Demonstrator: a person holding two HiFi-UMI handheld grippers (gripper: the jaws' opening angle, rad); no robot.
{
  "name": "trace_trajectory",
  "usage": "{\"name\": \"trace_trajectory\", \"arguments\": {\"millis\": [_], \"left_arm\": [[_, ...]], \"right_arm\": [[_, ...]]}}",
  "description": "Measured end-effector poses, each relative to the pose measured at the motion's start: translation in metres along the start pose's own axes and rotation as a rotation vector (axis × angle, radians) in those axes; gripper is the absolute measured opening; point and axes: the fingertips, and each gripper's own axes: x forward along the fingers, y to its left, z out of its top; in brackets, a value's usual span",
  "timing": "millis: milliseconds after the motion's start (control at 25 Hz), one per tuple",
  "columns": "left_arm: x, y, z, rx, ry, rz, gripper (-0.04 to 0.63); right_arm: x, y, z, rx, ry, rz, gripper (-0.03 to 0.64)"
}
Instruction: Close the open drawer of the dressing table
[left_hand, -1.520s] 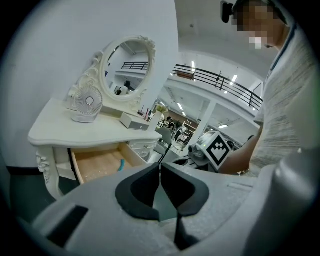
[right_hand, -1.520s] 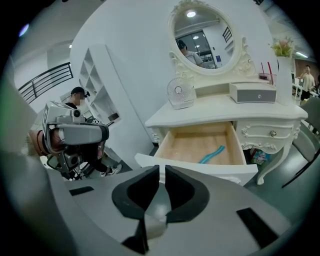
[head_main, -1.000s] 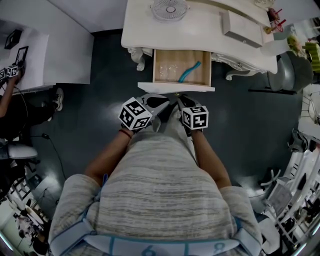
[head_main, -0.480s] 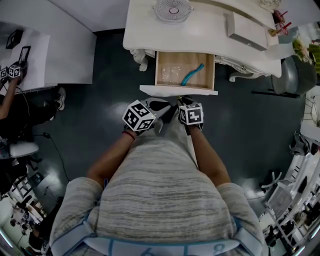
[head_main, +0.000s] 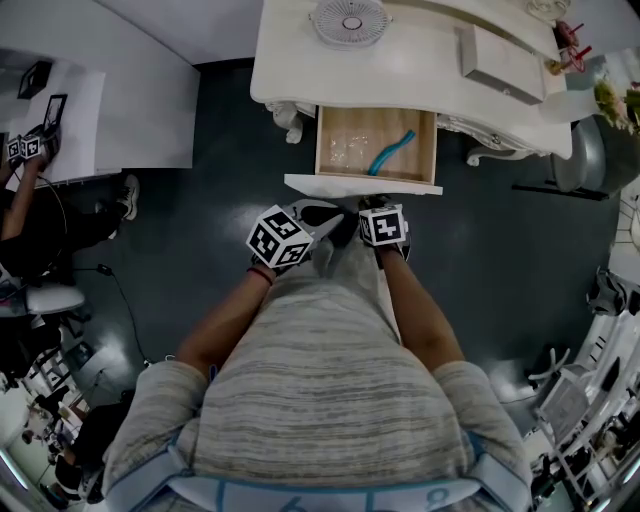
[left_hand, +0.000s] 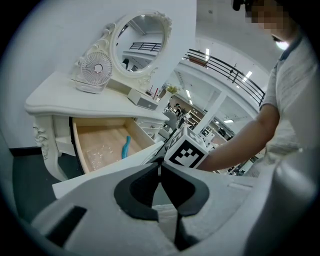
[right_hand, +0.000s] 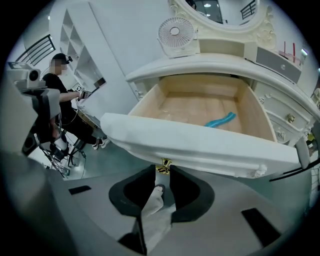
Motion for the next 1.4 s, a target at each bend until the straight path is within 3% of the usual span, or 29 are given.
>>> {"name": "trace_trajectory", "arguments": {"millis": [520, 1400], "left_arm": [[0.004, 0.005, -0.002, -0.020, 0.004, 0.018, 0.018], [0.026, 0.034, 0.024, -0.088, -0.029, 0.057, 0.018]], "right_arm": [[0.007, -0.006, 0.011, -0.021, 0.012, -0.029, 0.058], [0.027, -0.042, 0.075, -0.027, 0.002, -0.036, 0.058]]}}
